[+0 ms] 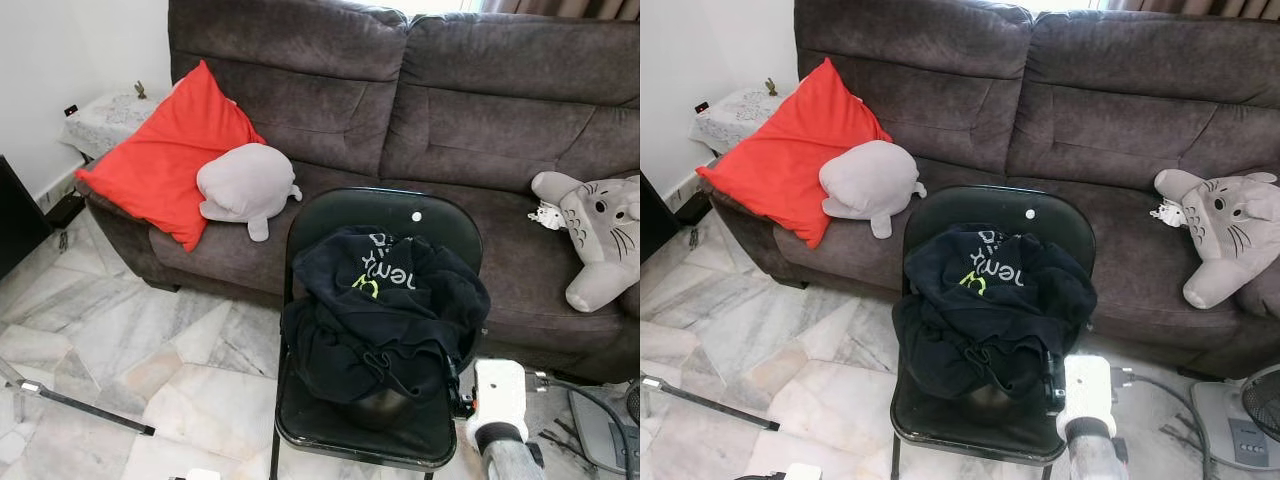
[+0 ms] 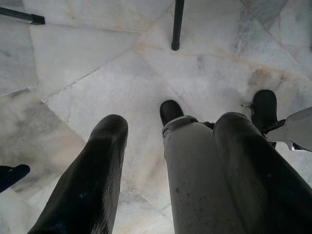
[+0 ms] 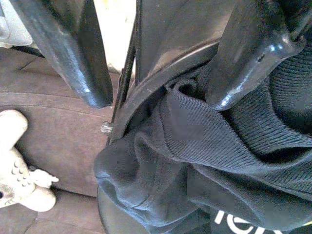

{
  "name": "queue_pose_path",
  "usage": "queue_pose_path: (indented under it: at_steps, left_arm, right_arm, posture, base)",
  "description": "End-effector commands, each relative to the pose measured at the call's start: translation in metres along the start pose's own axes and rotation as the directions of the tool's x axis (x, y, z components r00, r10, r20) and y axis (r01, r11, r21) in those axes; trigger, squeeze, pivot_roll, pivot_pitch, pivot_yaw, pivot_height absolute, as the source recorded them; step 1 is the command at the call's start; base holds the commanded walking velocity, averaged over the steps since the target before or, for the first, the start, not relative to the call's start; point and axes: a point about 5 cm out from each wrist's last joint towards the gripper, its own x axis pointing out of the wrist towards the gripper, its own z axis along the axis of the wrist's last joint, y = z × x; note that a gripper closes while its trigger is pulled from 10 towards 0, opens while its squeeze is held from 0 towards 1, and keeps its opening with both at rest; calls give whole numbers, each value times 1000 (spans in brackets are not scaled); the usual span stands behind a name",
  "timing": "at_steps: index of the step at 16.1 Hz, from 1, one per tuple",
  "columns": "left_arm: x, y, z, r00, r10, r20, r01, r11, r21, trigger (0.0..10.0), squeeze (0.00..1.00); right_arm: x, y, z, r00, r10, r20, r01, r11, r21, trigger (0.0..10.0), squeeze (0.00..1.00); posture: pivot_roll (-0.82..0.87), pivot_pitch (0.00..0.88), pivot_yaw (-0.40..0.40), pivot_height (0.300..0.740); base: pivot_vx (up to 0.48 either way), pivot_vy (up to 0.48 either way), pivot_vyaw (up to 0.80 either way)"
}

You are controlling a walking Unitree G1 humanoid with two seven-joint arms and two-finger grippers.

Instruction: Hang hanger

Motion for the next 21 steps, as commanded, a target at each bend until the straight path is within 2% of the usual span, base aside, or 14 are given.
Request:
queue_pose_path:
  at_steps: [1,6,8,10,12,17,19,21]
  left_arm:
    - [-2,1,-10,999,-7,-44,7,1000,14,10000,0]
    - [-2,2,-11,999,-3,-45,4,1000,16,10000,0]
    - [-2,2,-10,999,-2,-44,3,1000,17,10000,0]
    - [-2,1,-10,999,-2,-43,3,1000,17,10000,0]
    - [-2,1,-10,999,-2,-43,3,1000,16,10000,0]
    - [-2,1,-11,999,-6,-46,6,1000,16,10000,0]
    - [-2,1,-10,999,-6,-47,7,1000,17,10000,0]
    - [-2,1,-10,999,-7,-45,8,1000,17,10000,0]
  right_arm:
    - [0,2,-7,999,17,-51,-18,1000,-20,10000,0]
    - [3,5,-10,994,40,-105,-44,998,-35,10000,0]
    - [5,4,-5,996,36,-83,-38,999,-27,10000,0]
    - [9,-3,7,1000,-12,-9,11,999,-32,10000,0]
    - [11,-7,9,1000,-27,-6,27,999,-39,10000,0]
    - [16,-4,12,1000,-23,6,24,998,-53,10000,0]
    - [20,0,0,996,2,-92,-10,996,-85,10000,0]
    - [25,2,5,998,14,-61,-19,996,-85,10000,0]
  posture:
    - [-77,81,7,740]
    - [-77,78,9,740]
    - [-77,78,9,740]
    - [-77,78,9,740]
    - [-78,79,10,740]
    - [-74,81,11,740]
    - [-76,81,14,740]
    - [-70,81,16,740]
  base:
    - [0,0,0]
    - [0,0,0]
    - [0,0,0]
    - [0,0,0]
    - [0,0,0]
    - [0,0,0]
    - [0,0,0]
    - [0,0,0]
